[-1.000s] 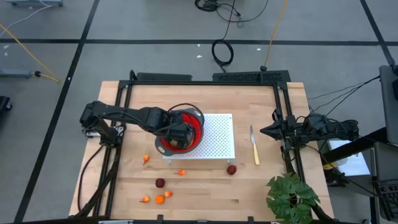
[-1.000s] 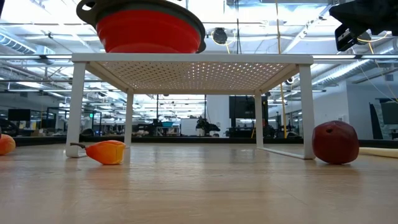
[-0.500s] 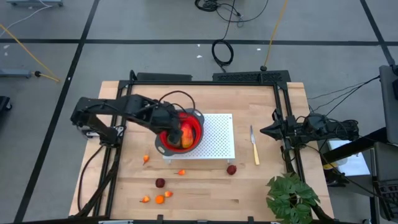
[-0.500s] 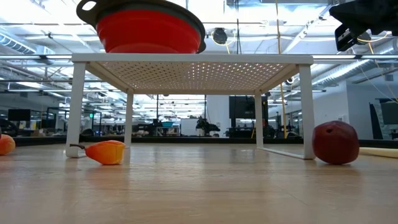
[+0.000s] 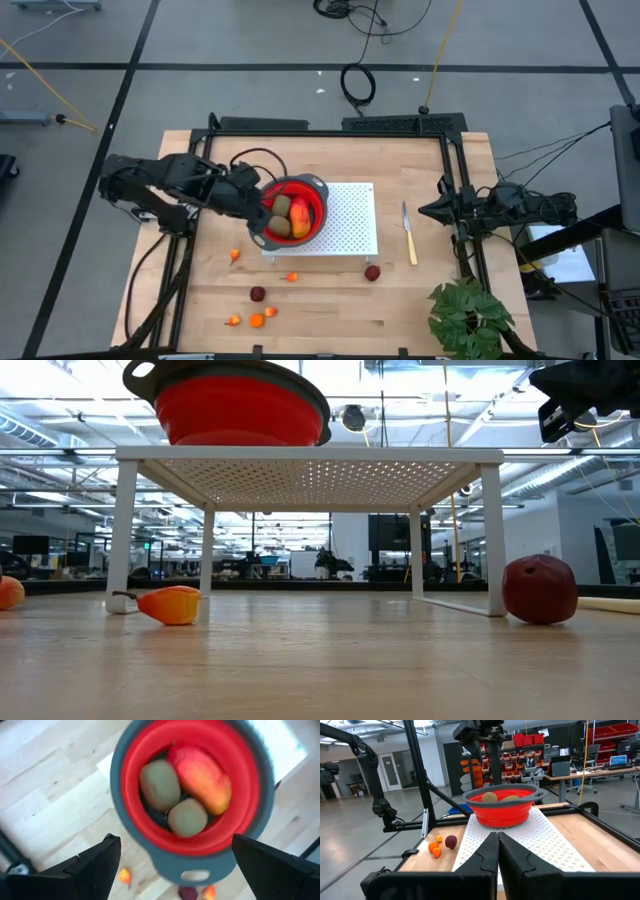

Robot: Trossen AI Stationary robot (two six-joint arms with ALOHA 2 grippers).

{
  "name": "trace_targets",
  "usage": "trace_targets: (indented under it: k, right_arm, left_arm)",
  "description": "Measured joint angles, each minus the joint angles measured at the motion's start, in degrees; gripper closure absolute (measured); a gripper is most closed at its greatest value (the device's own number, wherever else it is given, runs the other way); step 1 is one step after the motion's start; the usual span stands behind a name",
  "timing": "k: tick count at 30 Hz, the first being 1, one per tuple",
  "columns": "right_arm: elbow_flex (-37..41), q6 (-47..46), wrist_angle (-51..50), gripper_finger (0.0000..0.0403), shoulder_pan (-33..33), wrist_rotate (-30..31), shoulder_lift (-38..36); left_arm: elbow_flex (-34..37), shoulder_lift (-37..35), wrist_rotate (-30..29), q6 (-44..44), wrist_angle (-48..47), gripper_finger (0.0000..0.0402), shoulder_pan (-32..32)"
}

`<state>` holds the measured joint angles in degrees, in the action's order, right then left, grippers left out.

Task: Pick & Place Fruit
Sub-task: Put the orange pear into the red strainer bowl on the shelf

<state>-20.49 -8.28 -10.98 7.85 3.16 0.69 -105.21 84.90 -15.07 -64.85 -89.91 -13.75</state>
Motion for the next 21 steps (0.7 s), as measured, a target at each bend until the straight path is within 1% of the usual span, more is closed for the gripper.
trace_targets:
  k: [3, 7, 11, 15, 21]
  right_arm:
    - [0.0, 0.0, 0.0, 0.0403, 0.0, 0.0, 0.0]
    - [0.0, 0.0, 0.0, 0.0403, 0.0, 0.0, 0.0]
    - [0.0, 0.0, 0.0, 0.0403, 0.0, 0.0, 0.0]
    - [0.0, 0.0, 0.0, 0.0403, 0.0, 0.0, 0.0]
    - [0.0, 0.0, 0.0, 0.0403, 0.0, 0.0, 0.0]
  left_arm:
    - [0.0, -0.7, -1.6, -2.0, -0.1, 0.0025, -1.4]
    - [0.0, -0.6, -1.9, -4.0, 0.0, 0.0021, -3.3]
    - [0.0, -0.7, -1.3, -6.9, -0.1, 0.0026, -6.2]
    - [0.0, -0.6, -0.2, -14.1, 0.0, 0.0033, -10.1]
    - [0.0, -0.6, -2.2, -26.4, -0.1, 0.0029, -16.7]
